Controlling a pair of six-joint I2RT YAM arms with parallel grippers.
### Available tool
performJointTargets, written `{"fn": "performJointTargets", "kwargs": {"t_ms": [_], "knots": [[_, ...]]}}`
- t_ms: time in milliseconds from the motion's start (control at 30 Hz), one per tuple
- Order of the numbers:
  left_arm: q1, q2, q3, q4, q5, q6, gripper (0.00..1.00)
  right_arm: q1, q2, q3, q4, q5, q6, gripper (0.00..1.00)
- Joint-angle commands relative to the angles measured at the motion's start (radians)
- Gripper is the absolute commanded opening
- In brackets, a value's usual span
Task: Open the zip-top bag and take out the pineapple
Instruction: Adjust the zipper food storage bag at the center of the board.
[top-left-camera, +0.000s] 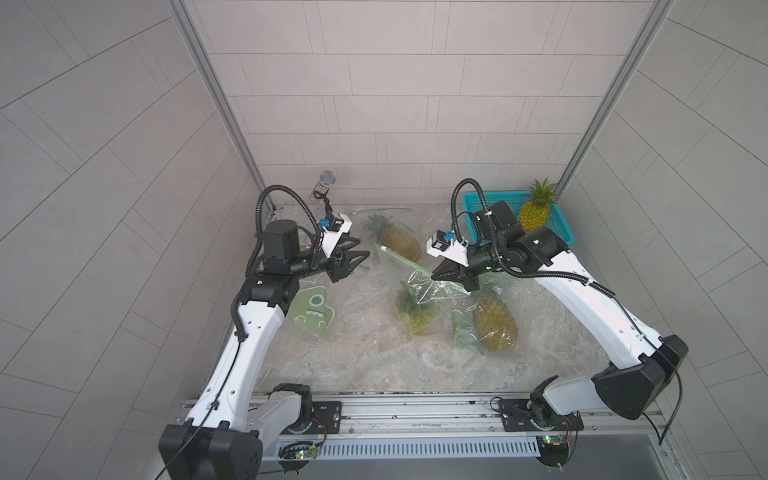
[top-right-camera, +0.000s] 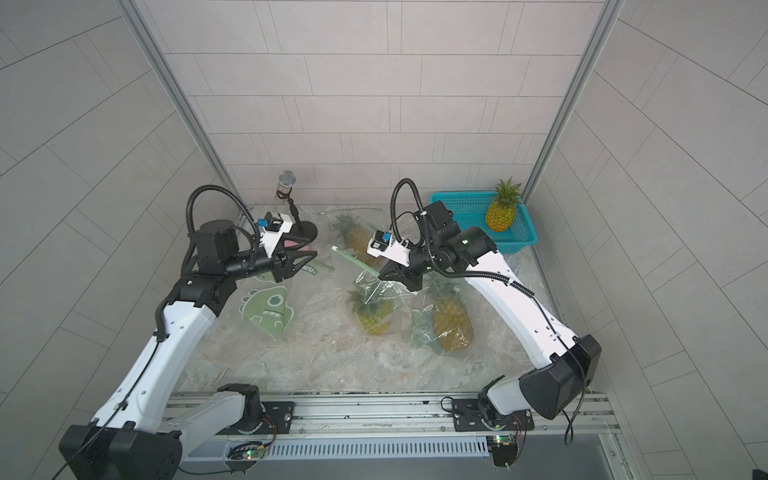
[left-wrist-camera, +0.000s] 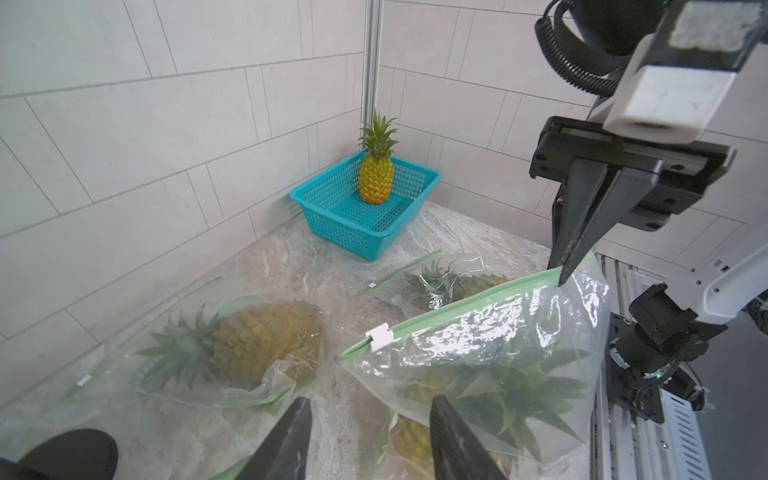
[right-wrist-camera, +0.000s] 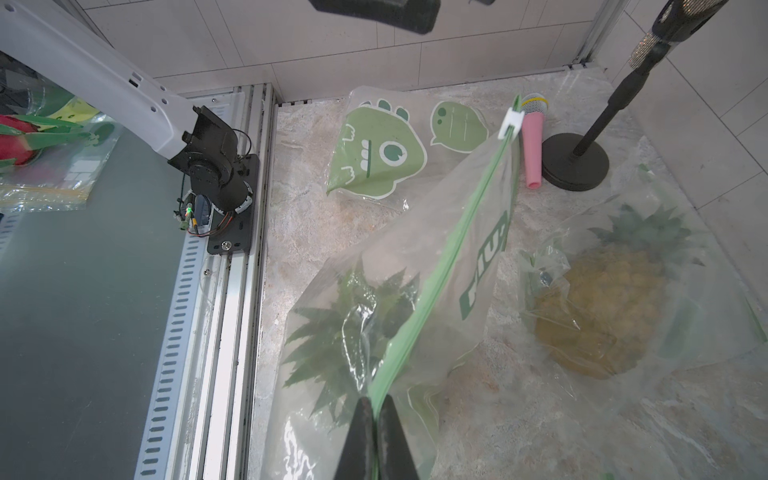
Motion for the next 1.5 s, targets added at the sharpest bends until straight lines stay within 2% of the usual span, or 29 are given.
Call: {"fn": "performJointTargets", "kwargs": {"t_ms": [0, 267, 567, 800, 933, 1000, 1167, 1467], "knots": [[0.016, 0.027, 0.000, 0.023, 0.140, 0.176, 0.51, 0.004, -0.046, 0.002, 0.012, -0.063, -0.046, 0.00], [0.005, 0.076, -0.011, 0.071, 0.173, 0.195, 0.52, 0.013, -0.052, -0.002, 0.022, -0.084, -0.048, 0.00], [-0.040, 0.108, -0.016, 0.046, 0.071, 0.225, 0.53, 0.022, -0.047, 0.002, 0.027, -0.087, -0.046, 0.00], [-0.071, 0.126, -0.013, -0.034, 0.088, 0.295, 0.51, 0.022, -0.047, 0.001, 0.027, -0.082, -0.048, 0.00], [-0.082, 0.137, -0.001, -0.087, 0.099, 0.331, 0.44, 0.023, -0.047, 0.002, 0.031, -0.077, -0.048, 0.00], [-0.083, 0.142, 0.011, -0.128, 0.114, 0.355, 0.37, 0.022, -0.049, 0.002, 0.033, -0.071, -0.048, 0.00], [-0.085, 0.131, 0.011, -0.140, 0.125, 0.363, 0.10, 0.023, -0.048, -0.003, 0.038, -0.053, -0.047, 0.00], [-0.083, 0.075, -0.006, -0.144, 0.117, 0.368, 0.09, 0.022, -0.048, -0.003, 0.038, -0.033, -0.045, 0.00]]}}
